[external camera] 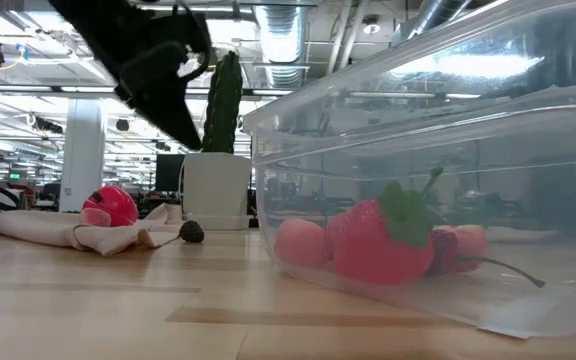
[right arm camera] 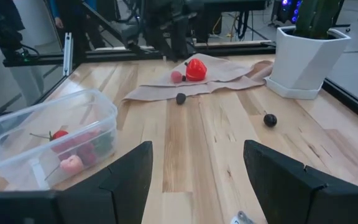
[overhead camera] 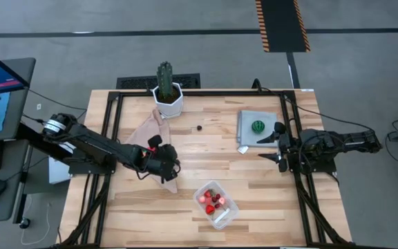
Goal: Pick and placing Produce into tupperware
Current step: Put the black raspberry into the transparent bin
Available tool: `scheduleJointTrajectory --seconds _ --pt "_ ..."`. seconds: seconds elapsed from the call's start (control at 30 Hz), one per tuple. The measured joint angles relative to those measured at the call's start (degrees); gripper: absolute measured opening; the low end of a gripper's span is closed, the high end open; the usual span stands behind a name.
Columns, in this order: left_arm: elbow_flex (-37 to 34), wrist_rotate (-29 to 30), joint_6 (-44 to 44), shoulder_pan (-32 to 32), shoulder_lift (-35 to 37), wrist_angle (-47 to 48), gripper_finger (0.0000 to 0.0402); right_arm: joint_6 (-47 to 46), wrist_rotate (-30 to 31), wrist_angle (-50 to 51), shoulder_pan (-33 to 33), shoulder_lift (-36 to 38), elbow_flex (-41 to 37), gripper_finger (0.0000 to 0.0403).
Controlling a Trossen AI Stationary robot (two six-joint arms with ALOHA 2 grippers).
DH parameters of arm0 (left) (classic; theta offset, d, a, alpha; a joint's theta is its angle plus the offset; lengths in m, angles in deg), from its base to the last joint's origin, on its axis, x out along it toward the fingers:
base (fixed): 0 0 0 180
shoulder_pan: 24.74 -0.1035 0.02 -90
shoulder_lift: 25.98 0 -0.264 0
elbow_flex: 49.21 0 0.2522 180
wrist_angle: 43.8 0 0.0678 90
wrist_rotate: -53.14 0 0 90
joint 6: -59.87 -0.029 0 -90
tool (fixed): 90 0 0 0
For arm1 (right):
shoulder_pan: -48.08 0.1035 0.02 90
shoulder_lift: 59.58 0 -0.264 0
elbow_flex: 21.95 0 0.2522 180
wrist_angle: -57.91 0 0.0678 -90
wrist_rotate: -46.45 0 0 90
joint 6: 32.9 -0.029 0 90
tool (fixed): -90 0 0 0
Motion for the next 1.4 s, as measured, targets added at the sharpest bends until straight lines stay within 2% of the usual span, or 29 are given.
scheduleJointTrajectory --seconds 0.23,0.4,0.6,0.9,0.97,1.1,1.4 --pt "-2.8 -0.5 3.5 0.0 0.0 -0.3 0.0142 0.0 0.0 0.0 0.0 0.0 0.0 0.0276" --pt "-3.9 -3.0 4.3 0.0 0.0 -2.2 0.0191 0.0 0.0 0.0 0.0 0.0 0.0 0.0276" --pt "-4.0 -2.7 3.9 0.0 0.0 -4.2 0.0246 0.0 0.0 0.0 0.0 0.0 0.0 0.0276" --pt "-4.0 -1.3 4.5 0.0 0.0 -3.9 0.0259 0.0 0.0 0.0 0.0 0.0 0.0 0.0276" --pt "-4.0 -3.6 5.0 -0.9 0.0 -3.6 0.0259 0.0 0.0 0.0 0.0 0.0 0.0 0.0276" --pt "-3.9 -19.2 4.3 -5.1 -0.1 -3.8 0.0259 0.0 0.0 0.0 0.0 0.0 0.0 0.0276" --pt "-3.9 -21.5 -0.4 -11.4 -0.5 -3.4 0.0259 0.0 0.0 0.0 0.0 0.0 0.0 0.0276"
